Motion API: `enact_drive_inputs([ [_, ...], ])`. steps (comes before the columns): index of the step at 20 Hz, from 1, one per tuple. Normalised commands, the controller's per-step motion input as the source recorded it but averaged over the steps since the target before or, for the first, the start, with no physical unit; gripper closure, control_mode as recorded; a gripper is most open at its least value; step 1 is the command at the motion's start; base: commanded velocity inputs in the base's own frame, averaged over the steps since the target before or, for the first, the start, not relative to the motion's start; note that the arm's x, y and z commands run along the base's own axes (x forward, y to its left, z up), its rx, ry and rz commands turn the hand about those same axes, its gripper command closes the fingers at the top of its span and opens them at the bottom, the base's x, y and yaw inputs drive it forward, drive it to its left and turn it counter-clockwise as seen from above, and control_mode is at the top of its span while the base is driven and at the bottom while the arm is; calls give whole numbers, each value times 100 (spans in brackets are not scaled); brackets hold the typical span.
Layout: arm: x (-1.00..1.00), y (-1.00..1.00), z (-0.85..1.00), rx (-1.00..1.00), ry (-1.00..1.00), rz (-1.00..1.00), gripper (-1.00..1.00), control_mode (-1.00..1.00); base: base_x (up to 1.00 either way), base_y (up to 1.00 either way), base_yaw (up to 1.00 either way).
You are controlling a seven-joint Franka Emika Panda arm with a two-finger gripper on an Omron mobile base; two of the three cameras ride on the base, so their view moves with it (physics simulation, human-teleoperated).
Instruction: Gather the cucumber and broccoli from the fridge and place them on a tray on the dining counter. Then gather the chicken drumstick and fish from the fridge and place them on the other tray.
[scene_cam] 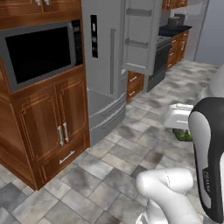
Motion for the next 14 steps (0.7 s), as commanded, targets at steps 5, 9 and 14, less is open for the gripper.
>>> enact_drive_inputs([
  [5,0,0,0,0,0,0,100,100,-100,-5,-21],
  [9,0,0,0,0,0,0,100,100,-100,-20,-19],
  [14,0,0,0,0,0,0,100,100,-100,-33,-19],
])
